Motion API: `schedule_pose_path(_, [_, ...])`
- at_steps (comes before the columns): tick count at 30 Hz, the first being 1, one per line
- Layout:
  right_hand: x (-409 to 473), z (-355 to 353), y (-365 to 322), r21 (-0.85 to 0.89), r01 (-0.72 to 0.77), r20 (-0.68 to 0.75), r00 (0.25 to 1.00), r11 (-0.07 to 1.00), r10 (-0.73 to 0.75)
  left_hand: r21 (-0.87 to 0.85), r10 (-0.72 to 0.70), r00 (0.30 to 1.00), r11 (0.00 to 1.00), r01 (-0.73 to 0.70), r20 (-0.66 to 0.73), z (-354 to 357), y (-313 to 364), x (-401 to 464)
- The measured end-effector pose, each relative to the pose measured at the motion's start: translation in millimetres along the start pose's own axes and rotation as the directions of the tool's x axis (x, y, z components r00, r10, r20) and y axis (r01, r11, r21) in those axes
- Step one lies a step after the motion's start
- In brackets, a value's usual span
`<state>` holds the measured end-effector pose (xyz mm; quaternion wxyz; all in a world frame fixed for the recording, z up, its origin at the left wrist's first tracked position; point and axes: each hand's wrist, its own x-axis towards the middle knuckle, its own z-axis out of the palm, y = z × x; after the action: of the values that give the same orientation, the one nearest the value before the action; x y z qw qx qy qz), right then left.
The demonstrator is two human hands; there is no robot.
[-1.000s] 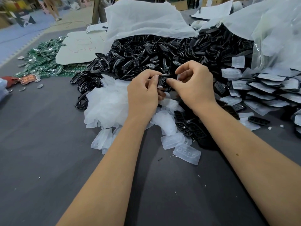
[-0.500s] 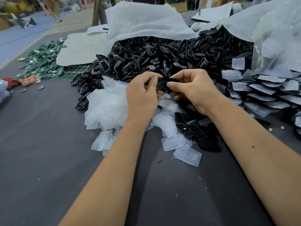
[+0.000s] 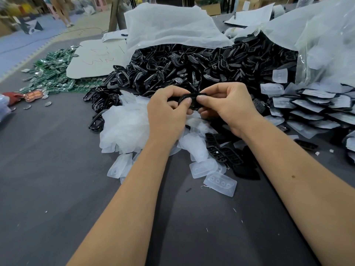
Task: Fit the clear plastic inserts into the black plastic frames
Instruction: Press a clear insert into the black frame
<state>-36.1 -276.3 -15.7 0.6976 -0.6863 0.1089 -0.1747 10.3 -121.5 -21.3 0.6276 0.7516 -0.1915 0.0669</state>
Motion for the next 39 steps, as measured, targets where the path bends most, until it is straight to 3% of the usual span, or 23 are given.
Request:
schedule_pose_path(13, [0,2,-4,-0.250,0.110,-0.010,0.993,0.962,-0.116,-0.008,-0.044,0.999,0.999,0.044,-0.019,2,-5,4])
schedule_pose_path(22, [-1,-2,-8,-0.232,0.175,0.076,0.984,0.957,-0.162,-0.135,-0.057,0.998,0.989,0.058,0.010,-1,-1,0])
schedule_pose_path(28, [-1,-3,-9,-0.253,0.161,0.065,0.987,0.954,-0.150,-0.110,-0.034,0.997,0.994,0.026,-0.067,0,0,1])
schedule_pose_path(29, [0,-4,-9,-0.358,0.176,0.090,0.984,0.917,-0.154,-0.102,-0.020,0.996,0.995,0.012,-0.081,0,0,1])
schedule_pose_path(31, [2,-8,-10,-0.642,0.250,0.223,0.965,0.725,-0.135,-0.084,0.003,0.995,0.996,-0.012,-0.104,1,-1,2])
schedule_pose_path(33, [1,-9,-14,-0.772,0.287,0.343,0.939,0.568,-0.008,-0.069,0.012,0.993,0.997,-0.020,-0.119,1,-2,3])
schedule_pose_path(35, [0,-8,-16,-0.750,0.291,0.390,0.920,0.594,0.042,-0.079,0.011,0.992,0.997,-0.021,-0.128,2,-3,3])
schedule_pose_path(39, [0,-11,-9,-0.583,0.279,0.302,0.946,0.763,-0.115,-0.075,0.025,0.990,0.997,-0.036,-0.142,2,-6,5])
